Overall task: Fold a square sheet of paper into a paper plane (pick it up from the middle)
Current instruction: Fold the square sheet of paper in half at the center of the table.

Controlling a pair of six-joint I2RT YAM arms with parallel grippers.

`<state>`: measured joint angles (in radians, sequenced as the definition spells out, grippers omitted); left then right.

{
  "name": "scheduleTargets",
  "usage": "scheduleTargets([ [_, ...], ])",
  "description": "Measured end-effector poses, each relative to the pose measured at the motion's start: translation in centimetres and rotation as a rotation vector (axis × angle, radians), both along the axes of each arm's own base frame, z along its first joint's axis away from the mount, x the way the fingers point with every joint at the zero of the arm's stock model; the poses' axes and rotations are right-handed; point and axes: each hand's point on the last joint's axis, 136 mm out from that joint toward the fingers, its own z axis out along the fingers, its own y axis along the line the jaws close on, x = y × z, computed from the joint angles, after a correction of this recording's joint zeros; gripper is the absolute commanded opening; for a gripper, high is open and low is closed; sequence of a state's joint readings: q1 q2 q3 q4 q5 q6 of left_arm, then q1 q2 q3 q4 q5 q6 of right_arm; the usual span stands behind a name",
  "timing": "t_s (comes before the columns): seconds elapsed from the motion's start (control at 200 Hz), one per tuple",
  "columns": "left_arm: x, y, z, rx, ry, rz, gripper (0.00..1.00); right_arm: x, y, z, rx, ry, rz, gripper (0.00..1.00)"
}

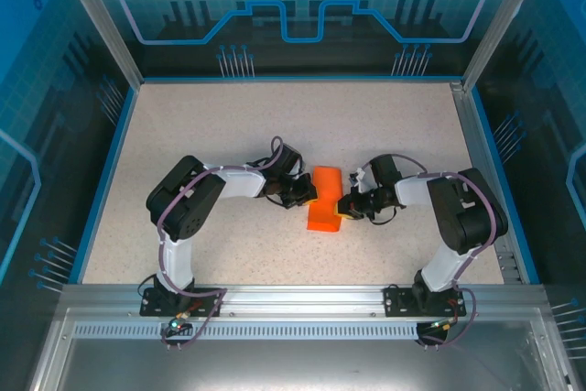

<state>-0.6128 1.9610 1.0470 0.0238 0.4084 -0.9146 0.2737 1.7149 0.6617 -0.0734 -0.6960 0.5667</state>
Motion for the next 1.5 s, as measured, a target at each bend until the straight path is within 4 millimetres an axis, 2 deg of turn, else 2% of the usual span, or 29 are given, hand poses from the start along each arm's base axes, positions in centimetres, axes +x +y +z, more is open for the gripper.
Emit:
scheduleTargets([
  [0.195,0.0,0.0,0.0,0.000,0.000,0.000,0.00,0.0,-0.1,0.4,-0.004,-0.013,-0.001,0.00],
  [0.425,0.0,0.0,0.0,0.003,0.004,0.000,0.00,-0.2,0.8,2.4,0.016,-0.066,0.023,0.00],
  [0.56,0.0,0.0,0.0,0.004,0.004,0.000,0.00,-1.0,1.4,2.1,0.013,-0.055,0.046,0.00],
  [0.725,0.0,0.0,0.0,0.004,0.005,0.000,0.00,-2.7,0.8,-0.1,-0.011,0.006,0.041,0.00],
  [1.29,0.0,0.0,0.0,0.005,0.007,-0.001,0.00,-3.0,0.6,0.7,0.025,-0.017,0.015,0.00],
  [1.496,0.0,0.0,0.0,0.006,0.007,-0.001,0.00,-4.0,0.4,0.0,0.034,0.005,0.022,0.00],
])
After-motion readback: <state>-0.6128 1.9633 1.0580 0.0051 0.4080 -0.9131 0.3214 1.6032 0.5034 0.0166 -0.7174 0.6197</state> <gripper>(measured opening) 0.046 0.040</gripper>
